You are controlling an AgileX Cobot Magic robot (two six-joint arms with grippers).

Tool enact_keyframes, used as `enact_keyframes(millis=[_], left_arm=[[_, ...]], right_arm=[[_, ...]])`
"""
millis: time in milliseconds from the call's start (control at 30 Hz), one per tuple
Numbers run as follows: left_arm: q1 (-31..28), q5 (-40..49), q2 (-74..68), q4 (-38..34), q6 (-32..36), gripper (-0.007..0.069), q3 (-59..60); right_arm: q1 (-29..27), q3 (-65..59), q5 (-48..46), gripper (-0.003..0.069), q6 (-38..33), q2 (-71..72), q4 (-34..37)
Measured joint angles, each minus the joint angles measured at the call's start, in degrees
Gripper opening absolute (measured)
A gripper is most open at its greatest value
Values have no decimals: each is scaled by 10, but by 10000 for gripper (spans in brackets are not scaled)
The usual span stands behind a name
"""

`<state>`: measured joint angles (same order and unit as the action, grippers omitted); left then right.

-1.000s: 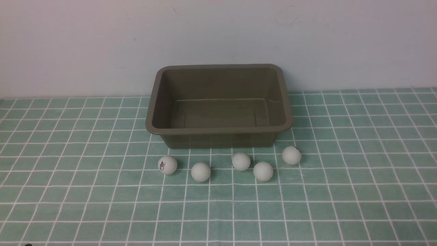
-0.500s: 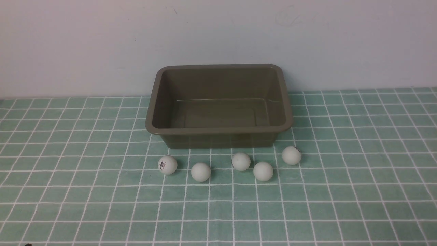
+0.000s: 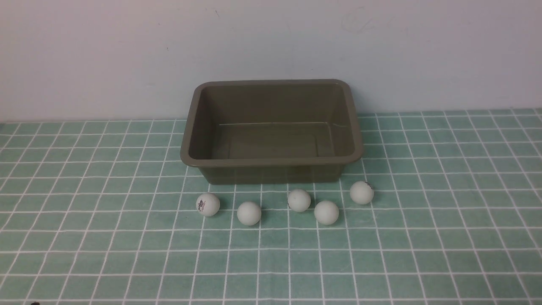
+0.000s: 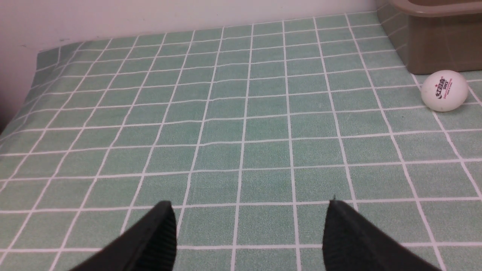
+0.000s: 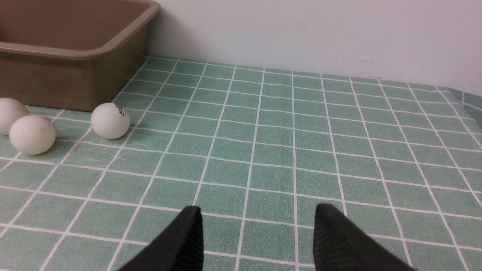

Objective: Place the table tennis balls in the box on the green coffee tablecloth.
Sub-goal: 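Reach for and grasp a ping pong ball on the table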

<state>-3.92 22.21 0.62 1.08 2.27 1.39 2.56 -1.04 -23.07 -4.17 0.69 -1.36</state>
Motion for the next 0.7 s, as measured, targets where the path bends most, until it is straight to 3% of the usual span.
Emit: enact_keyframes(millis=[533, 700], left_arm=[[0, 0, 0, 0, 0, 471, 0], [0, 0, 0, 0, 0, 471, 0]], right_arm=[[0, -3, 20, 370, 1, 0, -12], [0, 36, 34, 370, 7, 0, 14]])
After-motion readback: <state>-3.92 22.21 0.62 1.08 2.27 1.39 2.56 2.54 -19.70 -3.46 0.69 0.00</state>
